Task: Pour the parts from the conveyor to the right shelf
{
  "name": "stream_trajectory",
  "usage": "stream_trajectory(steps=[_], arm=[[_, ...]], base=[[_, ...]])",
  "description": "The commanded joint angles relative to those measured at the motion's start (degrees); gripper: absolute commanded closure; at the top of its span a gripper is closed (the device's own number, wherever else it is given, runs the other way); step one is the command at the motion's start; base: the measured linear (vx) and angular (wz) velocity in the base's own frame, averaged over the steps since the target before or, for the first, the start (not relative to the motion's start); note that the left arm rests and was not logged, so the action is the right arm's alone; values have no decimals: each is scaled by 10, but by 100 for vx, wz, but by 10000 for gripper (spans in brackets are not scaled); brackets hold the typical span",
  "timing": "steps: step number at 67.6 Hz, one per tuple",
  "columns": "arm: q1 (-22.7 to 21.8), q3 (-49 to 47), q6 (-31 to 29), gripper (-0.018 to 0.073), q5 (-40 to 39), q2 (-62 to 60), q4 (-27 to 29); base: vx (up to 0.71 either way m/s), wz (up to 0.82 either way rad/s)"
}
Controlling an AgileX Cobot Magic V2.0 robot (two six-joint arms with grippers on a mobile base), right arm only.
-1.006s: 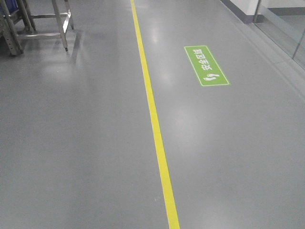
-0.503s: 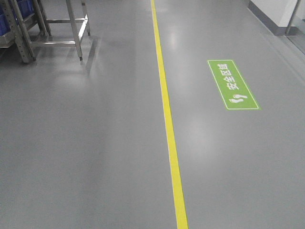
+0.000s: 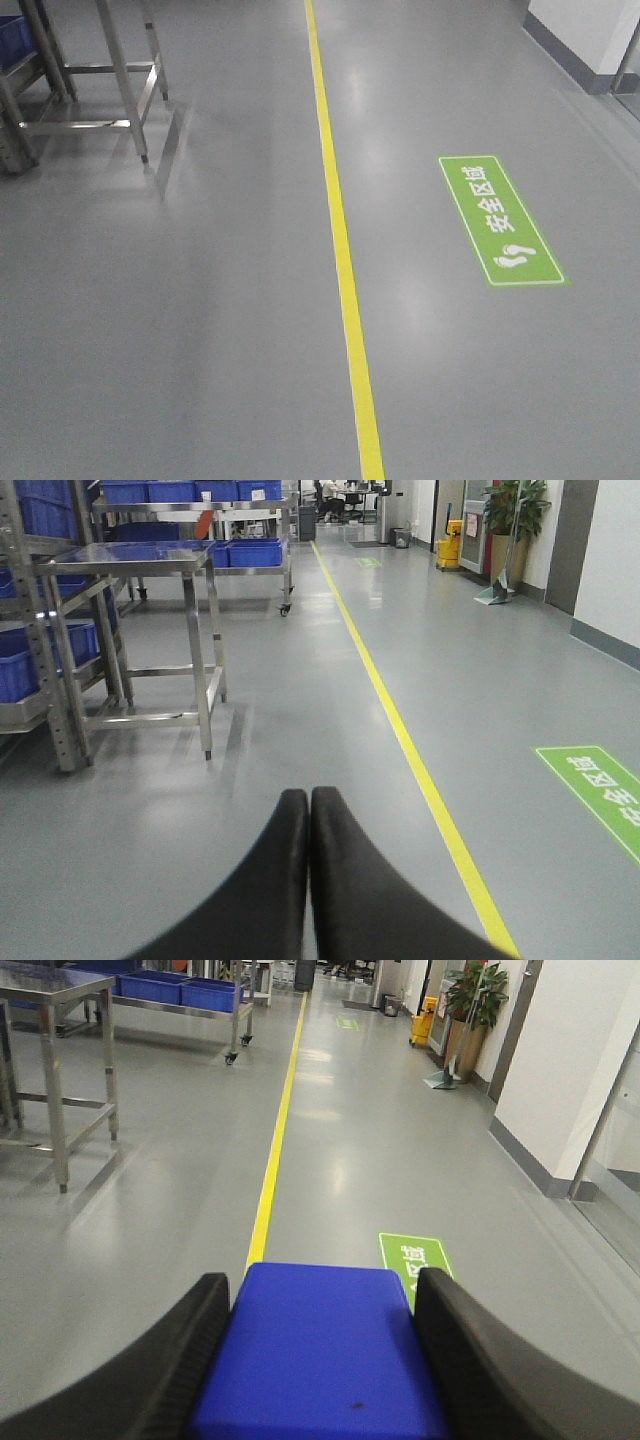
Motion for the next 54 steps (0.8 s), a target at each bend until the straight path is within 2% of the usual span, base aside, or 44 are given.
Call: stream_trajectory(steps=[1,54], arm=[[-2,-15,-2,565,-42,8,6],[-2,-15,-2,565,-42,8,6]], base=[[67,-11],[71,-1]])
